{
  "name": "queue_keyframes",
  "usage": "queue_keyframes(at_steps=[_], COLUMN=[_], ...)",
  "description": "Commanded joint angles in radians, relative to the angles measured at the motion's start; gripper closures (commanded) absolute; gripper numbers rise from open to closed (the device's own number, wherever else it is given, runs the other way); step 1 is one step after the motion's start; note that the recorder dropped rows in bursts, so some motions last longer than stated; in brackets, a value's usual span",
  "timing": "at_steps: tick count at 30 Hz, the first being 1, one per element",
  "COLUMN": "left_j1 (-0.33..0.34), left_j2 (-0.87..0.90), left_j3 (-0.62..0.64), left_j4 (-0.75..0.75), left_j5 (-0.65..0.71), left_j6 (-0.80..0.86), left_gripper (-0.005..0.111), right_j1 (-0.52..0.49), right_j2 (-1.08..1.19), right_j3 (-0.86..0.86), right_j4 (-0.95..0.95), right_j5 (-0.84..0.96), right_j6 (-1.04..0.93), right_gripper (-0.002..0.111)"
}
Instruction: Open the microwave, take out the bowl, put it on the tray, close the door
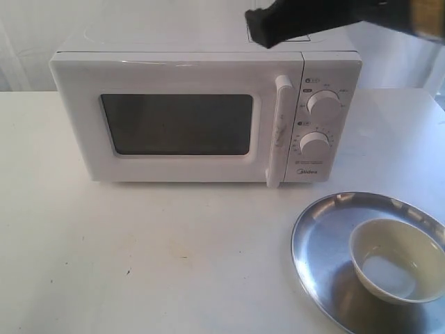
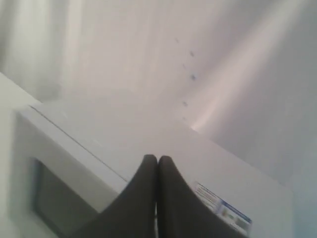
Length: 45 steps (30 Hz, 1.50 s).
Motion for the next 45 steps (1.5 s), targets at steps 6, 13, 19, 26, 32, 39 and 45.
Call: queue_keyframes(at_steps=[6, 13, 19, 26, 32, 39, 45], left_j1=[-0.001, -0.001, -0.001, -0.001, -0.001, -0.001, -0.001], left_j2=[-0.002, -0.002, -0.002, -0.002, -0.002, -0.002, -0.002], left_j3=[-0.003, -0.003, -0.003, -0.003, -0.003, -0.003, -0.003], left_j4=[-0.008, -0.008, -0.008, -0.008, -0.008, -0.008, -0.008], left_j5=[-0.004, -0.004, -0.004, -0.004, -0.004, -0.004, -0.004], left_j6=[0.0, 0.0, 0.0, 0.0, 0.0, 0.0, 0.0], left_gripper=[0.107, 0.107, 0.107, 0.107, 0.107, 0.107, 0.107], right_j1=[-0.001, -0.001, -0.001, -0.003, -0.156, -0.276, -0.377], right_j2=[-0.375, -0.475, -0.513, -0.558, -0.703, -0.83, -0.947], right_j3=[0.215, 0.275, 0.275, 0.316, 0.538, 0.771, 0.896], right_j4=[-0.003, -0.003, -0.005, -0.007, -0.007, -0.007, -0.003], right_j5=[-0.21, -0.214, -0.204, -0.15, -0.106, -0.192, -0.129], right_j6=[0.134, 0.159, 0.159, 0.211, 0.267, 0.304, 0.306], right_gripper=[0.108, 0.108, 0.108, 0.108, 0.108, 0.108, 0.108])
